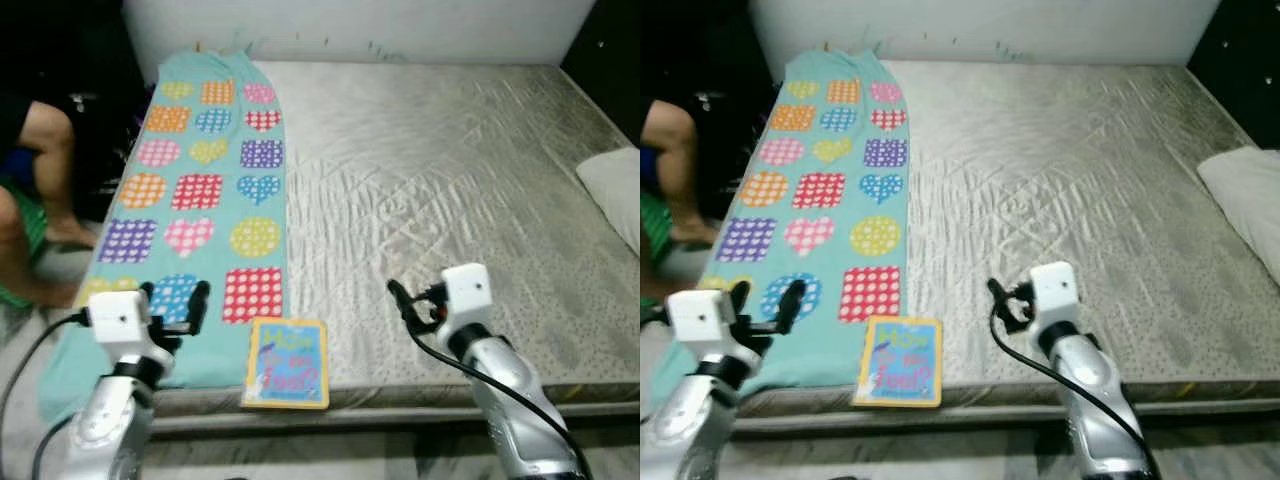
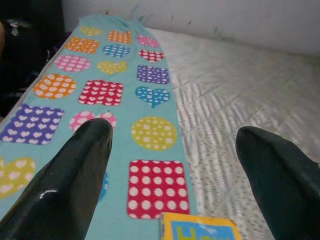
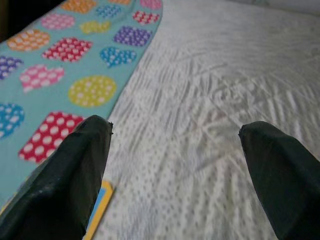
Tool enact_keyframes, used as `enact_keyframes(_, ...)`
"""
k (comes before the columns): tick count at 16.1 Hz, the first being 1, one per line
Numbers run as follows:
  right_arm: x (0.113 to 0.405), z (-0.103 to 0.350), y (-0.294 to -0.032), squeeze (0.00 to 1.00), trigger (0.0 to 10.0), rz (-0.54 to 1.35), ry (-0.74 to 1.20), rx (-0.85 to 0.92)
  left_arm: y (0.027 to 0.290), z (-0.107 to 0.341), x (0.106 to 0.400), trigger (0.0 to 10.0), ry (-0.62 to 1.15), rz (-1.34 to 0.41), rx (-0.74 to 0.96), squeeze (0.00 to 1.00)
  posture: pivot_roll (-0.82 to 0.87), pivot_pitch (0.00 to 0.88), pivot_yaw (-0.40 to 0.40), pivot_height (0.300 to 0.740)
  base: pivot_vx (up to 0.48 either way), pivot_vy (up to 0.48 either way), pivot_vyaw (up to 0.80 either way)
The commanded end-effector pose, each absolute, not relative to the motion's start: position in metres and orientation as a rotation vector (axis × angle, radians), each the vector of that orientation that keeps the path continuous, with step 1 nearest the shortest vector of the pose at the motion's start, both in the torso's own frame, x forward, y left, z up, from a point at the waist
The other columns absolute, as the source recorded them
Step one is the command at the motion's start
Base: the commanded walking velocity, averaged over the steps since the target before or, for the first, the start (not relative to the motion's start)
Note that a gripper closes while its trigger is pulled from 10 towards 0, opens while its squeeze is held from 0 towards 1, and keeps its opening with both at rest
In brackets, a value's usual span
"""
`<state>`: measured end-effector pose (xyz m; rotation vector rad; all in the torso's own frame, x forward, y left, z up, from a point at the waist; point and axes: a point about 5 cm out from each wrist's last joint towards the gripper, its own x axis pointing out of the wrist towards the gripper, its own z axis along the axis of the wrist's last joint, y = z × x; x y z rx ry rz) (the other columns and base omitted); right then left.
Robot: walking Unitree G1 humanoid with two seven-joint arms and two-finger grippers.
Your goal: Clean up the room
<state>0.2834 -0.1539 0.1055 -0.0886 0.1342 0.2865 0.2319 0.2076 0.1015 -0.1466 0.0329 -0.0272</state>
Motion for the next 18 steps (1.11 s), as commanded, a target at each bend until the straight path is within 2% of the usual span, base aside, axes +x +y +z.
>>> enact_keyframes(1,0.2797,0.0979,-0.164,0.0,10.0,0.26,0.164,-0.1,0.2022,0.1005,0.2322,10.0,0.035,-0.051,-0.15,0.0,0.01,0.113,-0.017,0.74,0.349,0.0,0.0)
enact_keyframes(4,0.2798,0.0974,-0.1638,0.0,10.0,0.262,0.164,-0.101,0.2018,0.1001,0.2324,10.0,0.038,-0.051,-0.152,0.0,0.02,0.11,-0.016,0.74,0.279,0.0,0.0)
enact_keyframes(18,0.2806,0.0968,-0.1653,0.0,10.0,0.274,0.159,-0.127,0.201,0.0971,0.2359,10.0,0.053,0.001,-0.185,0.0,0.01,0.115,-0.023,0.74,0.0,0.0,0.0)
